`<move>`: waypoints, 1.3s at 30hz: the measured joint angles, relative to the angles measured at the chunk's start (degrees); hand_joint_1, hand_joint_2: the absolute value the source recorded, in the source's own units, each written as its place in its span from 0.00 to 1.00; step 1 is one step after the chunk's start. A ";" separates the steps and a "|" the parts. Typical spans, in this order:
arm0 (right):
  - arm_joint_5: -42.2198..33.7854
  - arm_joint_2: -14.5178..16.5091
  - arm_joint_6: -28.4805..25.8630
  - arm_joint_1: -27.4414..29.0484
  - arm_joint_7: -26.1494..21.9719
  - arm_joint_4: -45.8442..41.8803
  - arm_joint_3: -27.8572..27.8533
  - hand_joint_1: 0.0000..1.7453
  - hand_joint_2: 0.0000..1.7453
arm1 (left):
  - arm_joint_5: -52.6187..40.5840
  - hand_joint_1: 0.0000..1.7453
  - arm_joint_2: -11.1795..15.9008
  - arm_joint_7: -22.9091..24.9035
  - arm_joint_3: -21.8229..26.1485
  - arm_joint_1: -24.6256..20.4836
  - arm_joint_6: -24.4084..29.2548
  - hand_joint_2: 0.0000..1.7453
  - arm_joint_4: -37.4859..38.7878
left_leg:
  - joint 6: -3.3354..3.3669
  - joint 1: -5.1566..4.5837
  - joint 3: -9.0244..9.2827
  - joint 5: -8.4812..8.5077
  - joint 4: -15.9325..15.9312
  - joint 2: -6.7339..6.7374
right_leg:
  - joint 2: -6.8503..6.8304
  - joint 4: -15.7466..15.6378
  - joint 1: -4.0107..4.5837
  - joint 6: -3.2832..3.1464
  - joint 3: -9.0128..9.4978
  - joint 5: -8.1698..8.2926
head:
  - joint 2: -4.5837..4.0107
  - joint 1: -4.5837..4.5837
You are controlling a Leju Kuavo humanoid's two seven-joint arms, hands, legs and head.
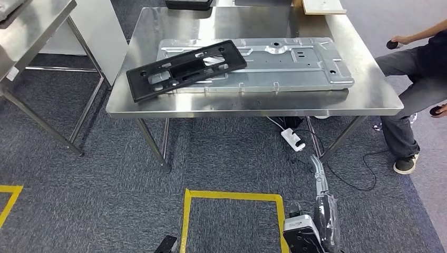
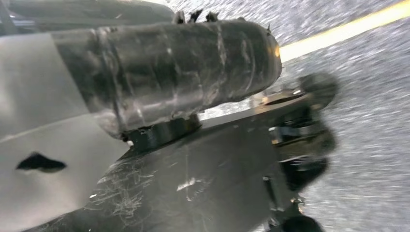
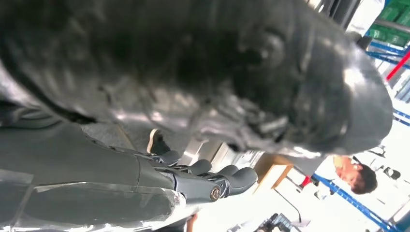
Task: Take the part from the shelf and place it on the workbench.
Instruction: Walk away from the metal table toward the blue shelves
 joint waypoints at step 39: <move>-13.45 6.43 0.06 14.17 -17.81 7.37 -22.80 0.00 0.00 | 2.80 0.00 -0.04 -0.91 -2.66 0.40 -0.49 0.00 -0.15 | -1.02 -0.38 1.45 -12.61 8.11 -0.02 | -0.65 -4.42 0.24 -3.51 -3.92 2.22 | 0.00 -0.12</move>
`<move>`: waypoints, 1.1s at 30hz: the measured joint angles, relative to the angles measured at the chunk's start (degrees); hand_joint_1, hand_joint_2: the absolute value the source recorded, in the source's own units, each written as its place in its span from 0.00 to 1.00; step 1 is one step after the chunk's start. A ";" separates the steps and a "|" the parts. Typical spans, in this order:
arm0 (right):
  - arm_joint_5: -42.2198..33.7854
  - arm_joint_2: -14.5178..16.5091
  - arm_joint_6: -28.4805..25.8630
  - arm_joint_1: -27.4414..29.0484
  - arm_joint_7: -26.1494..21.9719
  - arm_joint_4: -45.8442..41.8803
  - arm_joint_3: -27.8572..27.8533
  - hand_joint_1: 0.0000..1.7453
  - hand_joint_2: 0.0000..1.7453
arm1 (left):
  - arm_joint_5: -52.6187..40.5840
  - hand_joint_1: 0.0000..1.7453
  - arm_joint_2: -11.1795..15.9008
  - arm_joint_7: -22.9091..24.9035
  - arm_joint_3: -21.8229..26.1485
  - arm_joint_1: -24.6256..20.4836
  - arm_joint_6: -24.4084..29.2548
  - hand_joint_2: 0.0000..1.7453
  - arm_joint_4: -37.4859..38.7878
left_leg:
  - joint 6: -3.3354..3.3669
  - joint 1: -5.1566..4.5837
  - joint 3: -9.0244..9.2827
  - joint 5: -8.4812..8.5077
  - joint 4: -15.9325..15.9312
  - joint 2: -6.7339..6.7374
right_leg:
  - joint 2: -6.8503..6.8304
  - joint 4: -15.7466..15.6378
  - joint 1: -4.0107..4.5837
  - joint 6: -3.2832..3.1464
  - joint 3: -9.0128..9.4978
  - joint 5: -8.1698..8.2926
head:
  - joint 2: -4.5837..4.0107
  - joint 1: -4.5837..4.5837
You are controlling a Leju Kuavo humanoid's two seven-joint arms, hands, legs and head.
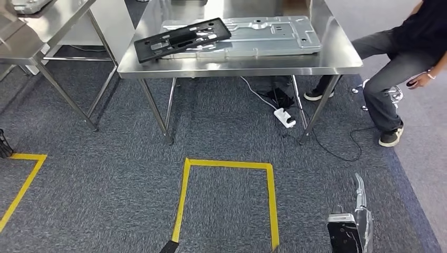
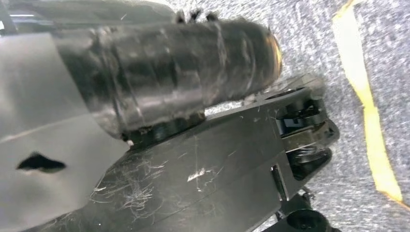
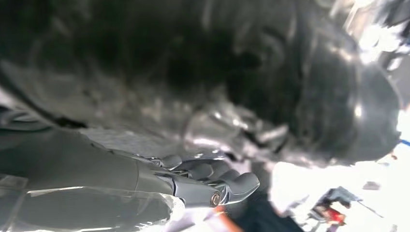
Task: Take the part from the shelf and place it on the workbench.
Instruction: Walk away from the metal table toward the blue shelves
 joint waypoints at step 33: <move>-30.86 13.42 7.10 -20.61 -11.08 74.02 -7.60 0.00 0.00 | 0.02 0.00 -0.79 -1.78 -0.09 -0.27 0.75 0.00 -0.02 | -0.08 -0.48 -0.21 -3.64 7.17 -1.07 | -0.98 1.17 -0.24 0.22 -1.88 0.42 | 0.00 -0.42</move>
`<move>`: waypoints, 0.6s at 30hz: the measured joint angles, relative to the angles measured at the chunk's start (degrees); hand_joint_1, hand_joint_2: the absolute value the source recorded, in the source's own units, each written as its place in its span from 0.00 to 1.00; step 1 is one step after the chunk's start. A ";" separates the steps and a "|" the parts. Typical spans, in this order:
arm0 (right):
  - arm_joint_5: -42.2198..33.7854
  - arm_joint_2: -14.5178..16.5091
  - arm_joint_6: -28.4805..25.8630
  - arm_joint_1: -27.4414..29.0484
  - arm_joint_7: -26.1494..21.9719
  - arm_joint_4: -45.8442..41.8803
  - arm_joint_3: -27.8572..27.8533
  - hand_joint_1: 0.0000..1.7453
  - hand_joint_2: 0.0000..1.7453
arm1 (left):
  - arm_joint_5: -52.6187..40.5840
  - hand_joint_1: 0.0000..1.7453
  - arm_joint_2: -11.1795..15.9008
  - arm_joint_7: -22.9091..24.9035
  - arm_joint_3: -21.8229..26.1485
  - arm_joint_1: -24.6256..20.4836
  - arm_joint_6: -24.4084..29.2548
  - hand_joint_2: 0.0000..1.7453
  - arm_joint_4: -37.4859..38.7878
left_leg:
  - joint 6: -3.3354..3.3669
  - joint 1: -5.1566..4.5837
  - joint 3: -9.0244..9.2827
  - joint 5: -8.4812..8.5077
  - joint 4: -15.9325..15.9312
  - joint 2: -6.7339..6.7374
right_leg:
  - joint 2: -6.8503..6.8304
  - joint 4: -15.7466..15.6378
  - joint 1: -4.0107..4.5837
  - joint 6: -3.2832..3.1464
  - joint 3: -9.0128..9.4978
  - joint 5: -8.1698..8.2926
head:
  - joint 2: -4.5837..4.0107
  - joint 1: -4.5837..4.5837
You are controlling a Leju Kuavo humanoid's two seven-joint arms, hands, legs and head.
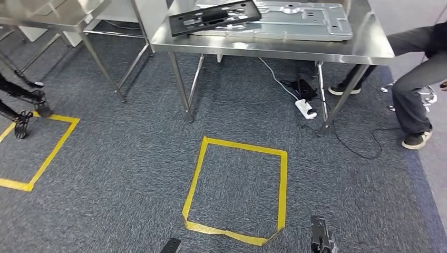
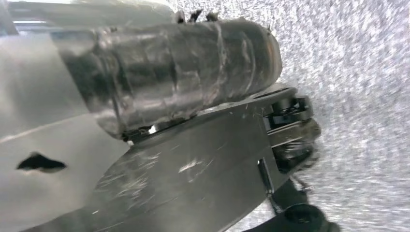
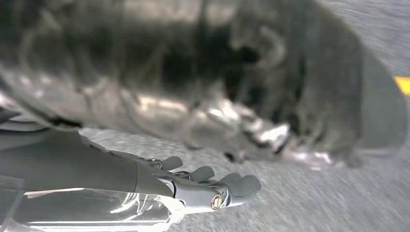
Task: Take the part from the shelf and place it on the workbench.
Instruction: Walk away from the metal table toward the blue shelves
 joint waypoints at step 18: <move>2.11 3.87 13.60 -1.29 18.58 7.03 6.50 0.00 0.00 | -2.57 0.00 1.22 2.02 -0.92 0.21 -1.60 0.00 0.00 | 3.40 -0.79 6.55 9.16 -16.28 -1.46 | 1.13 15.56 0.73 1.62 -6.42 -7.17 | 0.01 0.36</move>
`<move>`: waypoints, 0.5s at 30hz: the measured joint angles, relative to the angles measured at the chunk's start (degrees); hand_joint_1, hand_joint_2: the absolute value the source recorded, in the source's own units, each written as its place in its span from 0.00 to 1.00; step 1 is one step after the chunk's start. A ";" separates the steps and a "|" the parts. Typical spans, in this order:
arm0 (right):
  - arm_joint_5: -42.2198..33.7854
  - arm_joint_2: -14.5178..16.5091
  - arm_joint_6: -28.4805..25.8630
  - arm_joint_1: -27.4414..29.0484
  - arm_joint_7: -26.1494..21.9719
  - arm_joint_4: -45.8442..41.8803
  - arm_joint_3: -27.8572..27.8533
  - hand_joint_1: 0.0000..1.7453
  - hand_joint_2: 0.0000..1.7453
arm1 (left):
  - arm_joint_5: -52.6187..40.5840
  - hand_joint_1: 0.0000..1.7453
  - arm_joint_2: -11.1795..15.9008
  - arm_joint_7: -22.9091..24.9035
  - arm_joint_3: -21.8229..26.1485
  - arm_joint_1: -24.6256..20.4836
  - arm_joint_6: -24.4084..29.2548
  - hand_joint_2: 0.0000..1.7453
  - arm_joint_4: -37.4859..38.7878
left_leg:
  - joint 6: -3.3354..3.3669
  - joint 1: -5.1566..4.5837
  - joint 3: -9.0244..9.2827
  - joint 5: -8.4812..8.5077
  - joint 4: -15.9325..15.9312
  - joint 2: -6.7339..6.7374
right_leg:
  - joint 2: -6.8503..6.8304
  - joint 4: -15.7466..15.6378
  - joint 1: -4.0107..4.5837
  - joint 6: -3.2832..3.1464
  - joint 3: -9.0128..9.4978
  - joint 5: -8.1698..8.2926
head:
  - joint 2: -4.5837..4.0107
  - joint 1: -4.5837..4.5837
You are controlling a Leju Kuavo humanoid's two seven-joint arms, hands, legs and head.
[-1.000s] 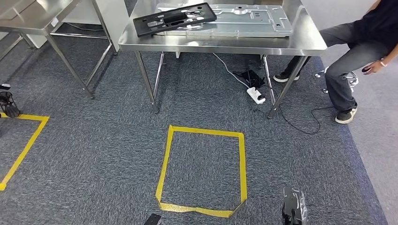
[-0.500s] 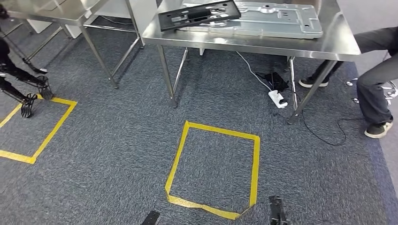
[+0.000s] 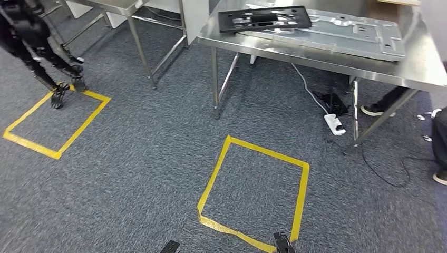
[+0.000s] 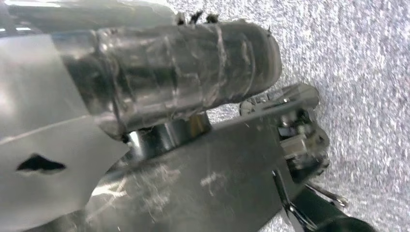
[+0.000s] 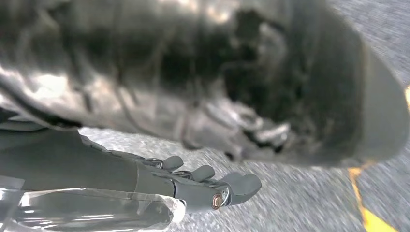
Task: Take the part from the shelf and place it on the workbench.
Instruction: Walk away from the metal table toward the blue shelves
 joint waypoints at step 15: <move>-0.21 0.26 4.38 -0.52 0.80 1.98 2.37 0.00 0.00 | -5.26 0.00 -1.20 5.00 -4.73 -0.37 1.16 0.00 0.00 | -3.75 0.90 -9.11 -6.33 16.14 1.70 | -1.79 -17.15 -0.10 -2.46 8.17 7.05 | -0.01 -0.74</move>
